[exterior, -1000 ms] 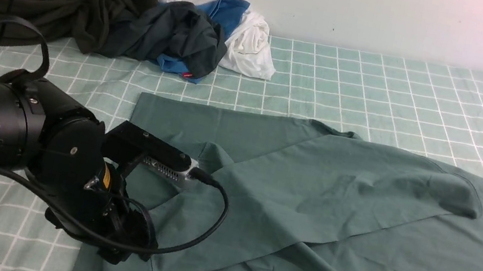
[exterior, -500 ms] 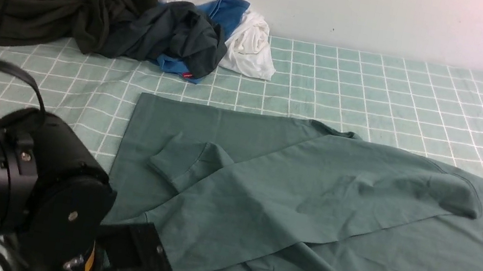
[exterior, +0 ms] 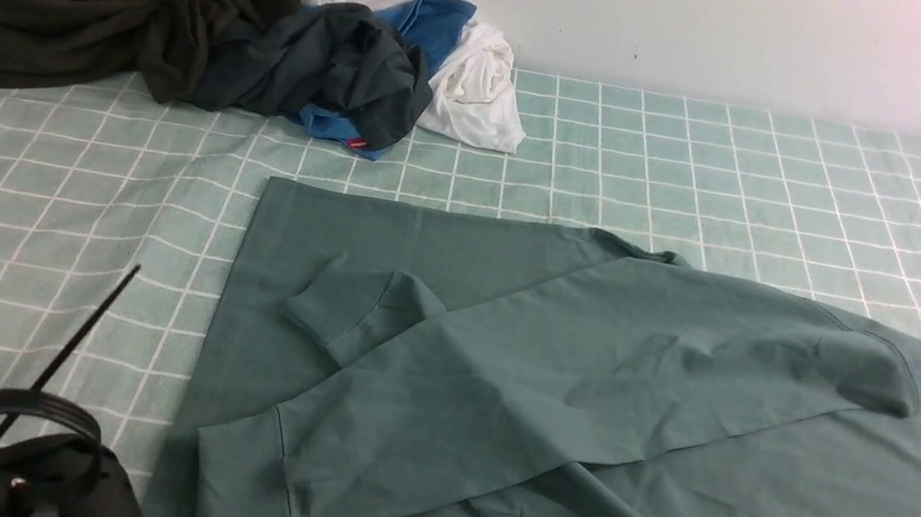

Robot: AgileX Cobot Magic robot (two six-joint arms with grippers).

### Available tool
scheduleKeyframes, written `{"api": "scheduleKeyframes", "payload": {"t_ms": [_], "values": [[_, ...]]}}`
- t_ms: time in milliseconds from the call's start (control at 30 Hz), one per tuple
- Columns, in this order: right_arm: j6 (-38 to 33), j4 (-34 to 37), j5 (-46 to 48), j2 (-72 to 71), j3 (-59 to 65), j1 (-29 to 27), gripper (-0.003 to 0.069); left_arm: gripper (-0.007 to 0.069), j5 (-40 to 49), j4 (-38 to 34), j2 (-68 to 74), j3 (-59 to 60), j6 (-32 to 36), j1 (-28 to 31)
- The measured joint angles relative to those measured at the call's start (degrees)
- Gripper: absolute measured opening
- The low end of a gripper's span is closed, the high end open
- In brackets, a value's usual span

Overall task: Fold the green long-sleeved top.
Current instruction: Use both arms simultaneously to clamp the lower edge of the clothing fabric

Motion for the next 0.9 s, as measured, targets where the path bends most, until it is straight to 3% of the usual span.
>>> {"api": "scheduleKeyframes", "payload": {"t_ms": [300, 467, 733, 900], "values": [[0.23, 0.0, -2.4, 0.0, 0.0, 0.0, 0.0283, 0.041, -4.03, 5.13, 0.0, 0.68, -2.9, -0.36], [0.23, 0.0, -2.4, 0.0, 0.0, 0.0, 0.0283, 0.0334, -4.03, 5.09, 1.34, 0.68, -3.45, -0.36], [0.23, 0.0, -2.4, 0.0, 0.0, 0.0, 0.0283, 0.0295, -3.12, 4.34, 2.51, 0.01, -4.68, -0.36], [0.4, 0.0, -2.4, 0.0, 0.0, 0.0, 0.0283, 0.0135, -2.18, 3.1, 2.85, -0.36, -7.47, -0.43]]}}
